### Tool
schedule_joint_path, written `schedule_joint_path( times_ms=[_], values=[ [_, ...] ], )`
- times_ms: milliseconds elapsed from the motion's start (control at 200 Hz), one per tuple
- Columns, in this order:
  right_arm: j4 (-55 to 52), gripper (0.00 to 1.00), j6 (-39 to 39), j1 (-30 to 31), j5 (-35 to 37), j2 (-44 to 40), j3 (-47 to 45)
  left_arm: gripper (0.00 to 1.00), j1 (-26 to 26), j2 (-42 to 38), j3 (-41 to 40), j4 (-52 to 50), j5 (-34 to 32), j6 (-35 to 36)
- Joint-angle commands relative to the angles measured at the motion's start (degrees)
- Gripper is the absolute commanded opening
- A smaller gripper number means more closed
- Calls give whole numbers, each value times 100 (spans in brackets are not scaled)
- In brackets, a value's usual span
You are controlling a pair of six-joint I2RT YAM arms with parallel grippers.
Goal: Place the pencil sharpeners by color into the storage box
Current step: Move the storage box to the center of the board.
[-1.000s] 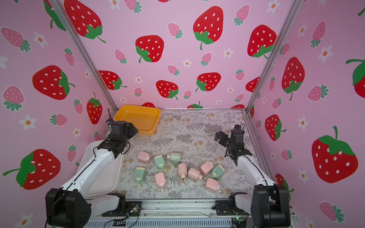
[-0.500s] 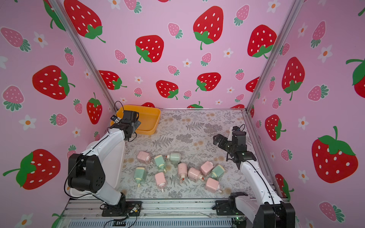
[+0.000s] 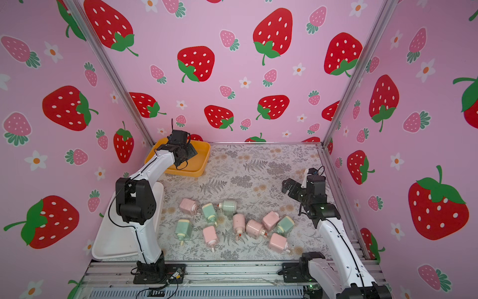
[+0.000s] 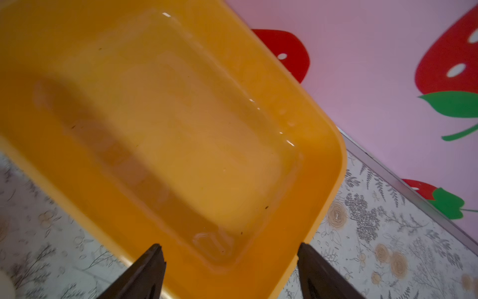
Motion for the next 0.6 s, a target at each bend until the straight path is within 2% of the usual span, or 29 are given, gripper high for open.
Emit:
schedule_joint_path(
  times_ms=[0,70,185,385,505,595],
  values=[
    [-50,100,-20,56,129,17,-3,86,-383,532,799,-1001,119,1568],
    [-48,100,-33,56,119,38,-4,86,-572,860,1237,-1288,-75,2016],
    [-23,100,-46,55,152,29,-38,85,-763,1299,1763,-1573,-29,2375],
    [13,100,-53,64,165,43,-95,73,-893,1956,2525,-1990,-266,2402],
    [-5,100,-72,66,185,32,-110,68,-884,2124,2658,-2000,-509,2357],
    [-4,100,-90,70,207,1,-143,60,-882,2150,2652,-1998,-383,2319]
  ],
)
